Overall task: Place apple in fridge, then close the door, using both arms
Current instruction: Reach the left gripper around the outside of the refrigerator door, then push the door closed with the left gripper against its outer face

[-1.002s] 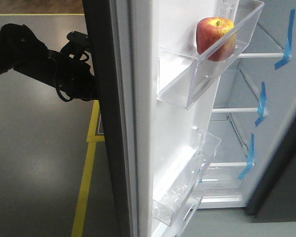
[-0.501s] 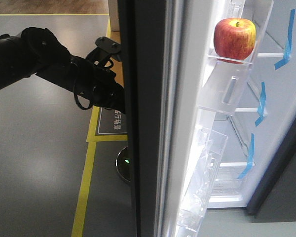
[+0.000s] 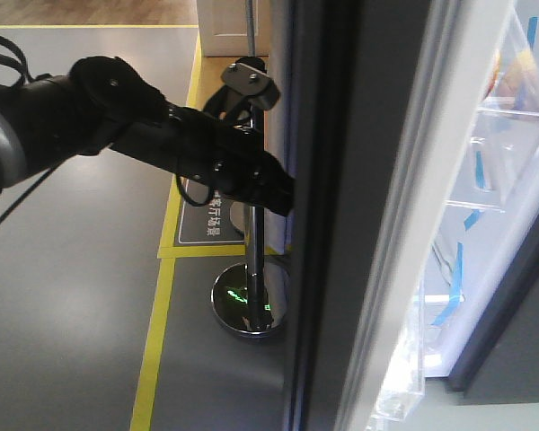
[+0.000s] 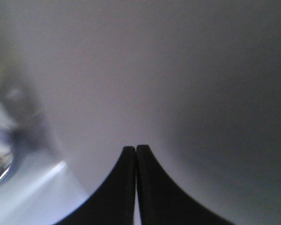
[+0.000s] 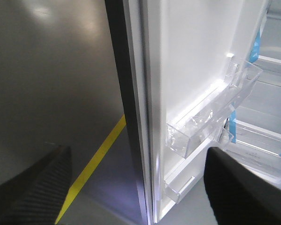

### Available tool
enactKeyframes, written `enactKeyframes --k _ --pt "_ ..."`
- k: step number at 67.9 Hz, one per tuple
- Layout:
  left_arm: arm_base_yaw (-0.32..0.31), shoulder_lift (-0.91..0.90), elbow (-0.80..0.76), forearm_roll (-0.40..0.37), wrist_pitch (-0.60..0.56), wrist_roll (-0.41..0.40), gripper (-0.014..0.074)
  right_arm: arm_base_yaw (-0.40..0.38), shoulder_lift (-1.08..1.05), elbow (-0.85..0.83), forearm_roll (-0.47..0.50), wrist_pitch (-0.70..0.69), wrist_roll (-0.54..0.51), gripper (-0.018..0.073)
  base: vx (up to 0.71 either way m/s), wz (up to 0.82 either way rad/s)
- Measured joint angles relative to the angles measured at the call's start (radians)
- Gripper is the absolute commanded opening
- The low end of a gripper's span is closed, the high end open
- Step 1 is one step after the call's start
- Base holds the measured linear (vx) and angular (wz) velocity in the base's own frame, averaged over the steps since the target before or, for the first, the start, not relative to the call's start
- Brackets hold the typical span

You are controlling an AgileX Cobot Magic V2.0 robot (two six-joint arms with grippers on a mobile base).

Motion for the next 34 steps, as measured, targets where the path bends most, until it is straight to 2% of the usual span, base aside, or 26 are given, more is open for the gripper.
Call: enactKeyframes --k 23,34 --pt "-0.110 0.000 0.000 -0.113 -0.137 0.052 -0.0006 0.000 0.000 0.000 0.000 0.000 0.000 0.0549 0.00 0.00" --pt "-0.177 0.016 0.000 -0.190 -0.214 0.107 -0.0006 0.000 0.000 0.000 0.000 0.000 0.000 0.0549 0.00 0.00"
